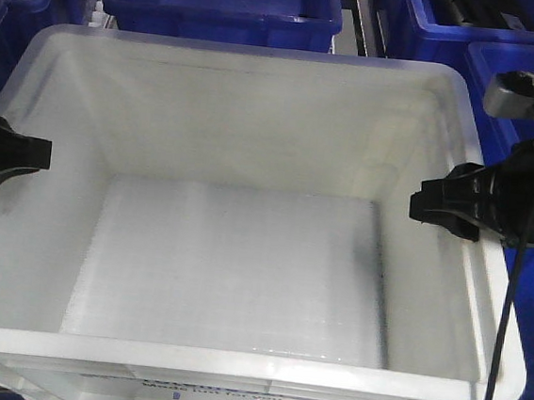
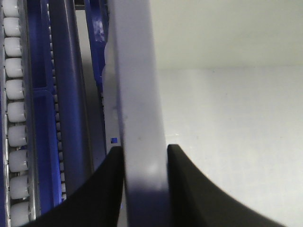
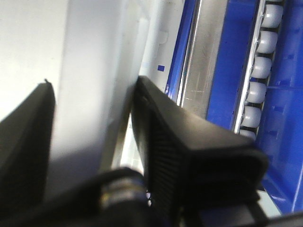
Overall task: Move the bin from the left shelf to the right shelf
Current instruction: 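Carry the tote with both grippers over the roller shelf slot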
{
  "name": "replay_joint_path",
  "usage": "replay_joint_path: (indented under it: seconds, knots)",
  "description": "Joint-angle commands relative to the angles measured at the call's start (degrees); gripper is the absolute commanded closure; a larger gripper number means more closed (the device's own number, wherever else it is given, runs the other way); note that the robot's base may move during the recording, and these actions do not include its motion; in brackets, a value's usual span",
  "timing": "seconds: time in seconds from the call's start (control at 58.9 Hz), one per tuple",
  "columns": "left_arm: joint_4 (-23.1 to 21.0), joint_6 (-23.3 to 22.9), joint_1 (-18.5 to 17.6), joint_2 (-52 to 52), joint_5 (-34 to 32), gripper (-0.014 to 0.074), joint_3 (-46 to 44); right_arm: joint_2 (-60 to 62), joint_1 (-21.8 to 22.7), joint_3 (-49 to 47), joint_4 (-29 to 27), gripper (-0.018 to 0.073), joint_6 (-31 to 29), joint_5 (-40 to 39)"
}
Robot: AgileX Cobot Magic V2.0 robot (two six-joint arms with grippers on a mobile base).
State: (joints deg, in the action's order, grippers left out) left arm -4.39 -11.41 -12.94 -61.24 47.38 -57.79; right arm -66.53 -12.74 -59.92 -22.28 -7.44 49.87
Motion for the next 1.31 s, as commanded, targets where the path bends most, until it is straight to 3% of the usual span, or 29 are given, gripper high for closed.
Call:
replay_joint_path:
  seconds: [0.0,0.526,1.29]
  knots:
    - [-0.05,1.73,-0.23,1.68,-6.78,0.0602,-1.98,2.06,0.21,-2.44,-2.30,0.0564,-2.81,-3.76]
    - [-0.05,1.73,-0.23,1.68,-6.78,0.0602,-1.98,2.06,0.21,-2.44,-2.30,0.0564,-2.81,-3.76]
    - [-0.49,2.14,-0.23,-0.10,-10.82,0.0602,-1.92,2.06,0.21,-2.44,-0.75,0.0564,-3.91,-13.57]
